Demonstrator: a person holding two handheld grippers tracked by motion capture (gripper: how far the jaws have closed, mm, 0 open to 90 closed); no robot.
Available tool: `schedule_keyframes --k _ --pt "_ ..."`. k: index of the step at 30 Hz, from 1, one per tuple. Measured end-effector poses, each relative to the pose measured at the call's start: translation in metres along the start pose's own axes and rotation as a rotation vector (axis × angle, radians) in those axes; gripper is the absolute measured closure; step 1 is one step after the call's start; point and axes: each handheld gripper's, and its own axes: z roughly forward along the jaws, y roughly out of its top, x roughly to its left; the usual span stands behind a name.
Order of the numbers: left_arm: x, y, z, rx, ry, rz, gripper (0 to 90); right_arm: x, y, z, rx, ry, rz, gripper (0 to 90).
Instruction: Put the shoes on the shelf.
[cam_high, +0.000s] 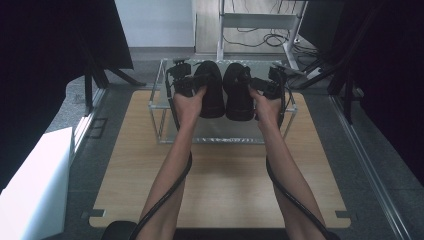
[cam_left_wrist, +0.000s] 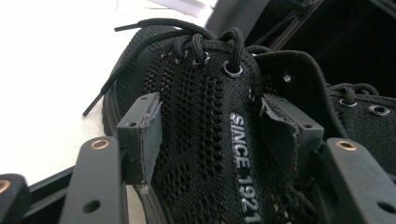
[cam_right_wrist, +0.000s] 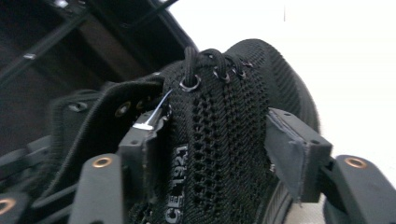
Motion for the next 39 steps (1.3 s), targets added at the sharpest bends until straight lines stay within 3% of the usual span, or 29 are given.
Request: schedule_keyframes --k 4,7,9,12,17,22,24,27,31,35,39 --pt "0.005 0.0 -0.012 -0.019 -0.054 0.005 37.6 -0.005 0.003 -0.012 -0.026 0.077 -0.001 39.1" --pt "0.008 -0.001 -0.024 -0.033 -0.079 0.01 39.7 -0.008 0.003 -0.022 -0.027 0.103 -0.015 39.8" --pt "0.01 -0.003 -0.031 -0.048 -0.121 0.014 42.8 -0.01 0.003 -0.029 -0.031 0.124 -0.022 40.8" --pt "0.014 -0.009 -0.045 -0.063 -0.168 0.03 46.3 -0.015 0.0 -0.042 -0.019 0.164 -0.069 40.9" --pt "0.021 -0.028 -0.061 -0.065 -0.221 0.06 51.6 -0.025 -0.014 -0.062 -0.009 0.245 -0.094 41.3" --pt "0.023 -0.048 -0.078 -0.089 -0.283 0.075 62.7 -0.03 -0.033 -0.078 -0.023 0.283 -0.123 56.8" --pt "0.021 -0.06 -0.089 -0.1 -0.311 0.107 70.1 -0.03 -0.042 -0.086 -0.037 0.299 -0.126 65.3" --pt "0.015 -0.073 -0.096 -0.089 -0.31 0.169 78.5 -0.03 -0.057 -0.093 -0.028 0.339 -0.152 75.7" --pt "0.011 -0.093 -0.099 -0.066 -0.349 0.189 87.0 -0.028 -0.078 -0.099 -0.022 0.397 -0.169 89.3" --pt "0.01 -0.107 -0.093 -0.053 -0.365 0.192 89.6 -0.026 -0.094 -0.096 -0.003 0.435 -0.16 90.0" --pt "0.009 -0.115 -0.083 -0.027 -0.351 0.197 89.6 -0.024 -0.103 -0.089 0.015 0.435 -0.166 90.0"
